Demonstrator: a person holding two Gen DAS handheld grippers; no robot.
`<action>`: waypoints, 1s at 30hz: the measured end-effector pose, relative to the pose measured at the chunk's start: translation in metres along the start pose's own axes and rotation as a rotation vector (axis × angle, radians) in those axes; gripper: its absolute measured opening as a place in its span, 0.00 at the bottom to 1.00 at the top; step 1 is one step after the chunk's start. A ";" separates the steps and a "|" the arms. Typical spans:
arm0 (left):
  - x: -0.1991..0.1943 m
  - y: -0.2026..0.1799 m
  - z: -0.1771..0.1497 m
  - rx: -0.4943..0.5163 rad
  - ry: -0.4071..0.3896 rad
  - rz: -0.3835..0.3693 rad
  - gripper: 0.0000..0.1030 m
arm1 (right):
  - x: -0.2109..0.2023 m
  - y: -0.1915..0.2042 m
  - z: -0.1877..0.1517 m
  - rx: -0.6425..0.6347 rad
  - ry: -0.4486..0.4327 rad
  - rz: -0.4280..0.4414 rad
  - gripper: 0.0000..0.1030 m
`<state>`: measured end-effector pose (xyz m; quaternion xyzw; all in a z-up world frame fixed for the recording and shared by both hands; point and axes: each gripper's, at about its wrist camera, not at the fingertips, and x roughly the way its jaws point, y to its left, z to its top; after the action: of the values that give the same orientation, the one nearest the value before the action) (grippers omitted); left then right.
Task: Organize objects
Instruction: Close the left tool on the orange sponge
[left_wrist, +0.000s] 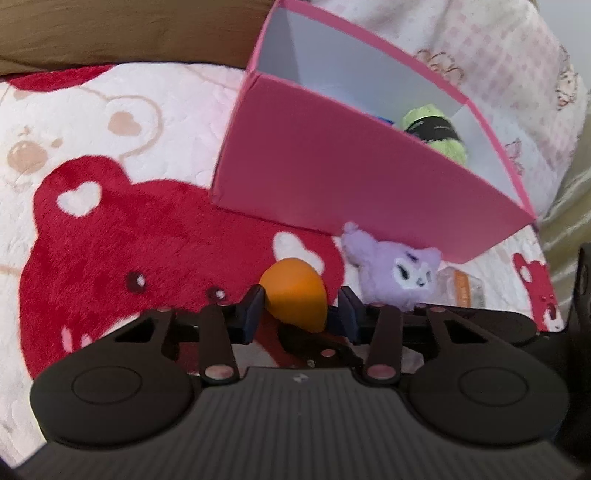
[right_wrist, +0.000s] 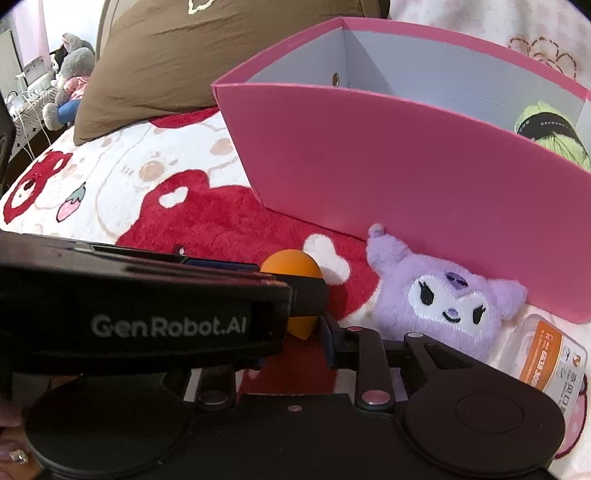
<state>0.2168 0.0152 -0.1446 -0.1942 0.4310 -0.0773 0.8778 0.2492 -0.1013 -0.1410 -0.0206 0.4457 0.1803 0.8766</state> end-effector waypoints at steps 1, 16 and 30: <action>0.001 0.001 -0.001 -0.014 0.011 -0.009 0.41 | 0.001 0.000 -0.001 0.006 0.003 -0.002 0.30; -0.004 0.005 -0.003 -0.031 0.004 -0.034 0.34 | -0.004 0.005 -0.002 0.007 -0.015 -0.008 0.27; -0.020 -0.002 -0.008 0.024 0.007 -0.041 0.33 | -0.021 0.014 -0.003 -0.022 -0.017 -0.023 0.27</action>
<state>0.1984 0.0176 -0.1335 -0.1921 0.4288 -0.1011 0.8769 0.2315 -0.0952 -0.1245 -0.0337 0.4360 0.1752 0.8821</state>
